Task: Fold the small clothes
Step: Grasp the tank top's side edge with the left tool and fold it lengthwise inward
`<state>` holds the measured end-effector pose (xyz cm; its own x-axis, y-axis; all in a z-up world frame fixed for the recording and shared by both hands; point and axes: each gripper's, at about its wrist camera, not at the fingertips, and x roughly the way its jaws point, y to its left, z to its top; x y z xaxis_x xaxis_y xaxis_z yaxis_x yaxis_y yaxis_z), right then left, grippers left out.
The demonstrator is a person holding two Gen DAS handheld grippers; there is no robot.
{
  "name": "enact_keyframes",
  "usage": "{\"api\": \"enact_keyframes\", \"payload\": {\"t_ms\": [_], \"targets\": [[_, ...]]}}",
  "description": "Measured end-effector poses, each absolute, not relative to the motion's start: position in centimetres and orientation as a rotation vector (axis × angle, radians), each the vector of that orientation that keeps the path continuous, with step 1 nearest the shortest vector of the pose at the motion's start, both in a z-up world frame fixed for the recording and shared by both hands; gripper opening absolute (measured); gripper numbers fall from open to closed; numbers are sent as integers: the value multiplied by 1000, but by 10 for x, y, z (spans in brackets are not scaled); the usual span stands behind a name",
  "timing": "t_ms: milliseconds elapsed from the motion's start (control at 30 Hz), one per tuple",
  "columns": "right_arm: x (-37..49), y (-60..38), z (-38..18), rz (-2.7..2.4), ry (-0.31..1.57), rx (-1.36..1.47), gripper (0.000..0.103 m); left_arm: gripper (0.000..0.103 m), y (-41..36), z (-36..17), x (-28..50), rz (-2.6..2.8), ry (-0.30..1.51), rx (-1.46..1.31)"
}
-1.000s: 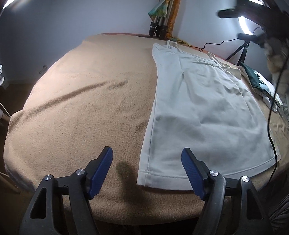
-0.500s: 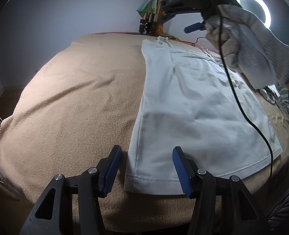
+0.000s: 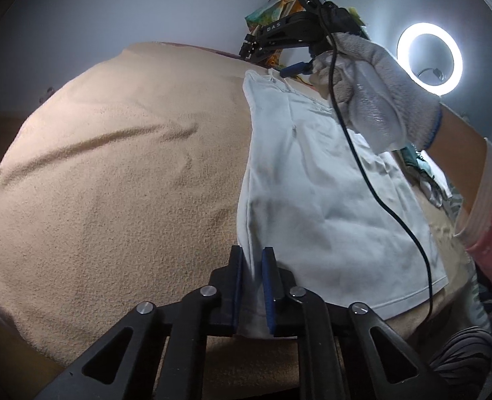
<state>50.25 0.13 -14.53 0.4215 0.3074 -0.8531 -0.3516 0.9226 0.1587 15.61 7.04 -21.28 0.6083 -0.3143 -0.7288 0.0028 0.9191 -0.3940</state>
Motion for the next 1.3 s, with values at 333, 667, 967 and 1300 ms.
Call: {"api": "enact_keyframes", "payload": {"t_ms": [333,667,967,1300], "targets": [[521,36,-174,363,1104,-197,35,2,73,-210,156,-213,900,-394],[522,7,-160,380,1059,-137,9,1,56,-188,155,-294,856,-352],[505,-54,-118,369,974,-73,9,1,-2,-163,159,-453,854,-258],[506,-115,-137,311,996,-46,9,1,-58,-180,182,-544,945,-185]]}}
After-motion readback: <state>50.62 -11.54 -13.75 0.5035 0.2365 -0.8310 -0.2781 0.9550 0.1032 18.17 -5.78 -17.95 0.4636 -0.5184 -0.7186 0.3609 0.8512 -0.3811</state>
